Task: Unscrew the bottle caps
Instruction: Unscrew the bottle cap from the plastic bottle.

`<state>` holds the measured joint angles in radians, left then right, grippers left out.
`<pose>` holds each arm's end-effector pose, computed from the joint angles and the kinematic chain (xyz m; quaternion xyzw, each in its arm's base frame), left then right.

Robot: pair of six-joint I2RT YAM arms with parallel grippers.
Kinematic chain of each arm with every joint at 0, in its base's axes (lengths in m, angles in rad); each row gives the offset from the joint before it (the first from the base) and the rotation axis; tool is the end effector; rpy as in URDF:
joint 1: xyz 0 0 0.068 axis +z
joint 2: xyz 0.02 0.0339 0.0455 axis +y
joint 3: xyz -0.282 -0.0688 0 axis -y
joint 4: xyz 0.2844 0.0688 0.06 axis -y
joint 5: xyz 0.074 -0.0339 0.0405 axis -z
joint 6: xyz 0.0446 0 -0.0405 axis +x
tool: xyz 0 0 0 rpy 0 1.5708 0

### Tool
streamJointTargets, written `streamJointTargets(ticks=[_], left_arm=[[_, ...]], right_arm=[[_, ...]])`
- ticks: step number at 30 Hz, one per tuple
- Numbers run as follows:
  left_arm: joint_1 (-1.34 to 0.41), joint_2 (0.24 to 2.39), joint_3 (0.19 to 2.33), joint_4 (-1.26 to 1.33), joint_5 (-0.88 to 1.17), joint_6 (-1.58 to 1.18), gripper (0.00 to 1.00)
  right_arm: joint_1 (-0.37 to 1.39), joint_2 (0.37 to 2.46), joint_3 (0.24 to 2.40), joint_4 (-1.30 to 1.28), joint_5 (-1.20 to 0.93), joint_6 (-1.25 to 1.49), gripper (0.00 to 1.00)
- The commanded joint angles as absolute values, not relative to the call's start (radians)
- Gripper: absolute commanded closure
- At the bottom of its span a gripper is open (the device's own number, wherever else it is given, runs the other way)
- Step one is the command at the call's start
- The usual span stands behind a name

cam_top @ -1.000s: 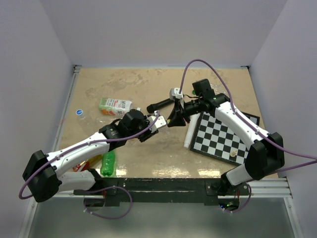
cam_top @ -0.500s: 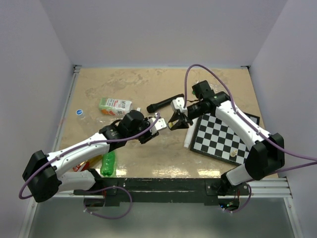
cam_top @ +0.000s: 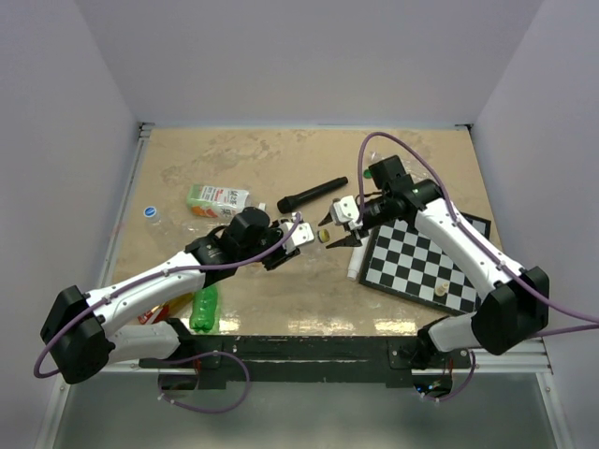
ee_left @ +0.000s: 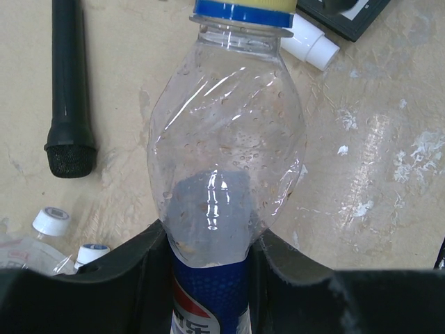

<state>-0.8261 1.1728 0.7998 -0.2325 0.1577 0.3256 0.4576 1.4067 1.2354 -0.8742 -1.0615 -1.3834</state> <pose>0.1944 -0.2213 0.2585 0.5115 0.7207 -0.1822 0.4310 0.2631 0.1730 0.3195 -0.7424 0.3996 0.3374 0.4186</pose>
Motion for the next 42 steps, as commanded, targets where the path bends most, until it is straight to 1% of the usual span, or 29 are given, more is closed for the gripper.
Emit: streamJointTargets(ticks=[1, 2, 6, 12, 16, 17, 21, 22, 25, 29, 42], left_arm=[[-0.819, 1.155, 0.795, -0.202, 0.15, 0.336, 1.0], [-0.821, 1.155, 0.795, -0.201, 0.152, 0.337, 1.0], [-0.819, 1.154, 0.799, -0.202, 0.15, 0.33, 1.0], [-0.819, 1.155, 0.802, -0.203, 0.138, 0.321, 1.0], [-0.819, 1.155, 0.804, -0.198, 0.135, 0.311, 1.0], [-0.821, 1.158, 0.807, -0.198, 0.132, 0.31, 1.0], [-0.819, 1.169, 0.813, -0.201, 0.13, 0.298, 1.0], [-0.819, 1.17, 0.815, -0.199, 0.132, 0.295, 1.0], [-0.821, 1.17, 0.816, -0.201, 0.123, 0.293, 1.0], [-0.821, 1.172, 0.816, -0.201, 0.115, 0.29, 1.0], [-0.821, 1.181, 0.818, -0.202, 0.1, 0.281, 1.0]], right_arm=[[0.459, 1.299, 1.233, -0.726, -0.996, -1.039, 0.36], [0.456, 1.286, 1.242, -0.727, -0.962, -1.01, 0.33], [0.417, 1.261, 1.264, -0.796, -0.907, -0.971, 0.29], [0.318, 1.232, 1.273, -0.804, -0.923, -0.875, 0.28], [0.278, 1.259, 1.289, -0.73, -0.992, -0.68, 0.29], [0.278, 1.273, 1.29, -0.7, -1.015, -0.623, 0.29], [0.281, 1.359, 1.308, -0.678, -1.135, -0.528, 0.31], [0.287, 1.382, 1.313, -0.681, -1.137, -0.516, 0.31], [0.348, 1.42, 1.312, -0.664, -1.06, -0.485, 0.32], [0.413, 1.416, 1.289, -0.623, -1.028, -0.446, 0.32], [0.437, 1.419, 1.252, -0.603, -0.971, -0.411, 0.39]])
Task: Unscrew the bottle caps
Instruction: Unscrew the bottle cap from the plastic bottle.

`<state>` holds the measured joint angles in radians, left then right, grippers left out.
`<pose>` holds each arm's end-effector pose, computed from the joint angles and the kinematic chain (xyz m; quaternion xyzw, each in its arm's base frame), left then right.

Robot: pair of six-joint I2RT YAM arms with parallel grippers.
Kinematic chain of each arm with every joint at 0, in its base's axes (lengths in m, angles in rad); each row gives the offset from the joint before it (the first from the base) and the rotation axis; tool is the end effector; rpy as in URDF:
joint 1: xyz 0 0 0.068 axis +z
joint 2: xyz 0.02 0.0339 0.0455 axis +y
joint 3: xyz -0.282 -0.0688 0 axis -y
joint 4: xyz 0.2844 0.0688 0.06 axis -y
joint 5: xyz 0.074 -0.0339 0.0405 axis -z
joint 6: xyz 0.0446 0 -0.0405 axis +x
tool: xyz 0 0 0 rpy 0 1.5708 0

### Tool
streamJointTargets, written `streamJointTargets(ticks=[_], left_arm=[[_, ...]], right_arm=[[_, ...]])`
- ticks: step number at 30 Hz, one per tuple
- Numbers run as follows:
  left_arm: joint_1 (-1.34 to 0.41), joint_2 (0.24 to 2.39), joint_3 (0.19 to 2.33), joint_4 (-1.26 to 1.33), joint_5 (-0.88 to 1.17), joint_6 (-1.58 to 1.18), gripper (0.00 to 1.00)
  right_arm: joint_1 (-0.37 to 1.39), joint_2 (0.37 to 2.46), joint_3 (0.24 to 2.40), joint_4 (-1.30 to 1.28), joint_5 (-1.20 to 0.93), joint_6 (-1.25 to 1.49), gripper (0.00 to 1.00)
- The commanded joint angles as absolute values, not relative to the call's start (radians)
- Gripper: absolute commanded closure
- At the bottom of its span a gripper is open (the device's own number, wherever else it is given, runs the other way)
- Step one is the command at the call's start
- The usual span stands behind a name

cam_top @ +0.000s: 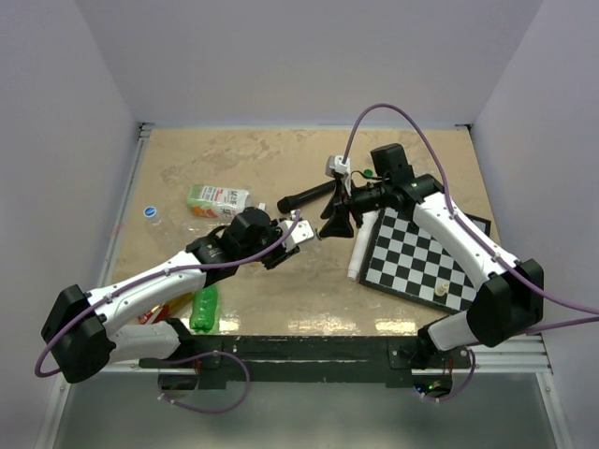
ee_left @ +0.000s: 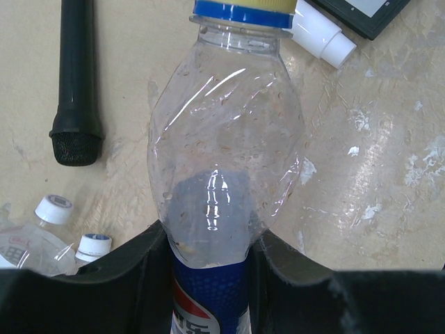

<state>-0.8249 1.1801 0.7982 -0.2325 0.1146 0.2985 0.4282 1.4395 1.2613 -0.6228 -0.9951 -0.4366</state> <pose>0.1968 -0.2205 0.2557 0.4944 0.7361 -0.1686 0.4304 0.2956 0.1760 0.3311 -0.5040 0.6644 0.4410 0.3318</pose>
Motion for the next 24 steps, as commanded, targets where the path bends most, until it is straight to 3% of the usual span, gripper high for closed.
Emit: streamJointTargets(ticks=[1, 12, 18, 21, 24], left_arm=[[-0.819, 1.18, 0.821, -0.202, 0.1, 0.281, 1.0], [-0.821, 1.18, 0.824, -0.206, 0.086, 0.275, 1.0], [-0.821, 1.177, 0.822, -0.204, 0.077, 0.275, 1.0], [-0.821, 1.175, 0.824, -0.204, 0.069, 0.273, 1.0], [-0.821, 1.174, 0.824, -0.206, 0.064, 0.275, 1.0]], right_arm=[[0.439, 1.417, 1.247, -0.601, -0.969, -0.413, 0.4], [0.456, 1.433, 1.244, -0.606, -0.96, -0.403, 0.48], [0.465, 1.447, 1.253, -0.62, -0.962, -0.414, 0.63], [0.468, 1.447, 1.249, -0.624, -0.956, -0.417, 0.62], [0.471, 1.448, 1.247, -0.623, -0.946, -0.417, 0.54]])
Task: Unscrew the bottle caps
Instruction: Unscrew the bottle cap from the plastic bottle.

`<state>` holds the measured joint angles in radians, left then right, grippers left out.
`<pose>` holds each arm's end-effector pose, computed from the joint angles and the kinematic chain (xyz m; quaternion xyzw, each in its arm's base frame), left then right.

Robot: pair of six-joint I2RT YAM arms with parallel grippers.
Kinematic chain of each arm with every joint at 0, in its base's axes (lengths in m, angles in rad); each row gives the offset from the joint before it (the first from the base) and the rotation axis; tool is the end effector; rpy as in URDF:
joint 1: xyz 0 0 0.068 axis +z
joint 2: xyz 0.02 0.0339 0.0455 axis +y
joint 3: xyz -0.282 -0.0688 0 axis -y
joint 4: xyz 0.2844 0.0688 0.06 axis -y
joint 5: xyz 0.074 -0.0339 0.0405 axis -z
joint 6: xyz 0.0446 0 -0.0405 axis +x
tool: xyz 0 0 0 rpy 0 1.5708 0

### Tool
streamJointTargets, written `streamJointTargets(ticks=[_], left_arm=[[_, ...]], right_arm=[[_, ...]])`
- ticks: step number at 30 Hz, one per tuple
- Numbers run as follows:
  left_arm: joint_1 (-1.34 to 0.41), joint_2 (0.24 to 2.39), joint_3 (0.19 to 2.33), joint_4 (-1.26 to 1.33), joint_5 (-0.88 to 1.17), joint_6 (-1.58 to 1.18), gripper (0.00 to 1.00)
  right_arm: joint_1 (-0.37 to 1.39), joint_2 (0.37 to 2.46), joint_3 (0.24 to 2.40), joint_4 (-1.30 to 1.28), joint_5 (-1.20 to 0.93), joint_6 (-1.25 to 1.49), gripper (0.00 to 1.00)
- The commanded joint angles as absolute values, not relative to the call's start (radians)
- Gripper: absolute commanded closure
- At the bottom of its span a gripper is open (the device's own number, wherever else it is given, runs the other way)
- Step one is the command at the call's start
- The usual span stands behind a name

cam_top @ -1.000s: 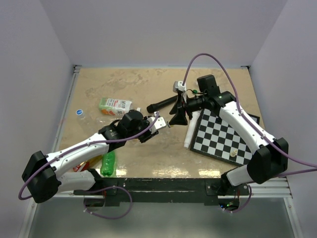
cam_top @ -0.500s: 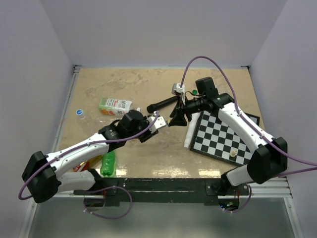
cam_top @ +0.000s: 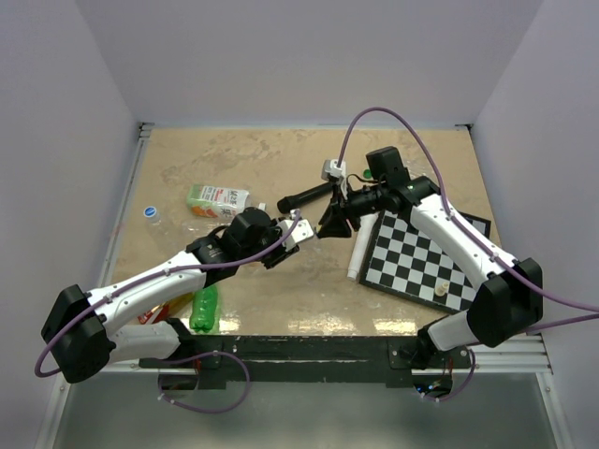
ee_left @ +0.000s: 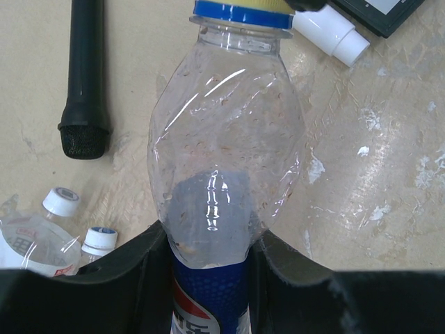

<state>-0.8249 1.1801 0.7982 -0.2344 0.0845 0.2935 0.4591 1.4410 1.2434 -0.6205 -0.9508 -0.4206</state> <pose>0.1978 -0.2196 0.2555 0.4873 0.7420 -0.1567 0.4330 0.2909 0.1843 0.3232 -0.5043 0.6766 0.4319 0.3185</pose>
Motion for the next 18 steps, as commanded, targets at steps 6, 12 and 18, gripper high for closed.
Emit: streamJointTargets(ticks=[6, 12, 18], left_arm=[[-0.819, 1.173, 0.825, -0.202, 0.054, 0.268, 1.0], [-0.819, 1.173, 0.824, -0.201, 0.051, 0.27, 1.0], [-0.819, 1.166, 0.822, -0.212, 0.063, 0.298, 1.0]], right_arm=[[0.479, 1.456, 1.247, -0.632, -0.945, -0.426, 0.57], [0.485, 1.462, 1.264, -0.661, -0.959, -0.466, 0.89], [0.486, 1.466, 1.296, -0.741, -0.982, -0.618, 1.0]])
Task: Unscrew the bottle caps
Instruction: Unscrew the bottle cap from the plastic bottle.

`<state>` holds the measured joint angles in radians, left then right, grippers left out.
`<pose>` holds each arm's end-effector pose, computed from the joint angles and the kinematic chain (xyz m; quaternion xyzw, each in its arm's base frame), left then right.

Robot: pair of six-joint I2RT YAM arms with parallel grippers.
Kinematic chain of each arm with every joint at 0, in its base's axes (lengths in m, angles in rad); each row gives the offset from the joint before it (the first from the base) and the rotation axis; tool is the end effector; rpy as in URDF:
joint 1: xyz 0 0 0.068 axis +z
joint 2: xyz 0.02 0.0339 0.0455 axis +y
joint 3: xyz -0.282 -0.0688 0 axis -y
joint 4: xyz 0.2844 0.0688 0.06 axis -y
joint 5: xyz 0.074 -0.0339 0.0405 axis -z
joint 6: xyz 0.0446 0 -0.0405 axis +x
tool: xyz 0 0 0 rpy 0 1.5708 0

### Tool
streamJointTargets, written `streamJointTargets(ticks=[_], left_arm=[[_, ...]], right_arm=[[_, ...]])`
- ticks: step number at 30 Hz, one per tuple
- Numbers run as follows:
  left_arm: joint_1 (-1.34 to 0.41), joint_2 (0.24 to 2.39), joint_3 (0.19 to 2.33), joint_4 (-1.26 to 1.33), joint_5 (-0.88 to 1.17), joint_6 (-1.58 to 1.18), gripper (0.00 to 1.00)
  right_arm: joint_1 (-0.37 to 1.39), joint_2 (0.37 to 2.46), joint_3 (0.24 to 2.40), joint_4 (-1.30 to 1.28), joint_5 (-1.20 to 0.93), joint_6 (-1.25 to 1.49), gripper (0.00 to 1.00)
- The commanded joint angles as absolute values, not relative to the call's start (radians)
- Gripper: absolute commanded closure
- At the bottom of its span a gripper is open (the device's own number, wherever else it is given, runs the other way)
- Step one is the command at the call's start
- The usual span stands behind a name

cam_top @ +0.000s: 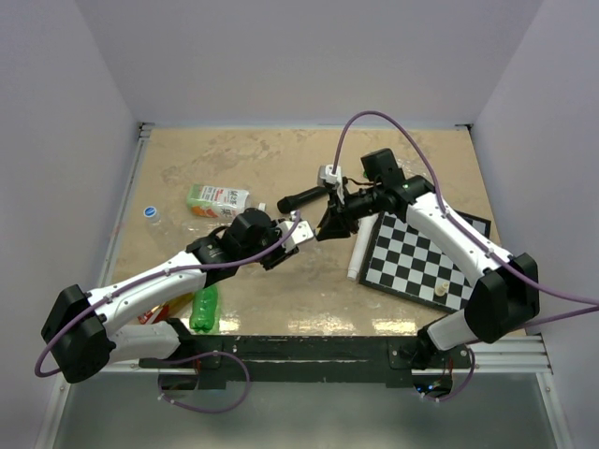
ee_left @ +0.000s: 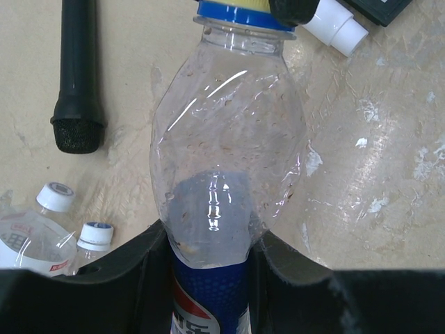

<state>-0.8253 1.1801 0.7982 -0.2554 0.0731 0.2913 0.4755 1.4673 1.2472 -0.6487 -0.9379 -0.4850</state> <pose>0.1971 -0.2183 0.2534 0.4867 0.7482 -0.1501 0.4251 0.2914 0.1905 0.3138 -0.5248 0.6711 0.4229 0.3087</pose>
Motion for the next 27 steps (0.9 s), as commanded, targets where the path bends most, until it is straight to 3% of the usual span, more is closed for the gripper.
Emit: streamJointTargets(ticks=[1, 4, 8, 12, 23, 25, 27], left_arm=[[-0.821, 1.163, 0.816, -0.212, 0.07, 0.305, 1.0], [-0.819, 1.16, 0.804, -0.21, 0.112, 0.328, 1.0], [-0.819, 1.161, 0.792, -0.215, 0.192, 0.353, 1.0], [-0.819, 1.161, 0.788, -0.216, 0.227, 0.356, 1.0], [-0.819, 1.164, 0.79, -0.213, 0.224, 0.351, 1.0], [-0.819, 1.166, 0.793, -0.212, 0.222, 0.347, 1.0], [-0.821, 1.164, 0.795, -0.213, 0.218, 0.345, 1.0]], right_arm=[[0.488, 1.468, 1.305, -0.779, -0.992, -0.679, 1.0], [0.494, 1.468, 1.327, -0.874, -1.003, -0.881, 1.0], [0.499, 1.445, 1.362, -1.112, -0.988, -1.382, 1.0], [0.508, 1.323, 1.283, -1.024, -0.872, -1.685, 1.0], [0.509, 1.282, 1.233, -0.916, -0.931, -1.577, 1.0], [0.509, 1.273, 1.218, -0.888, -0.949, -1.513, 0.93], [0.509, 1.266, 1.215, -0.862, -0.954, -1.432, 0.77]])
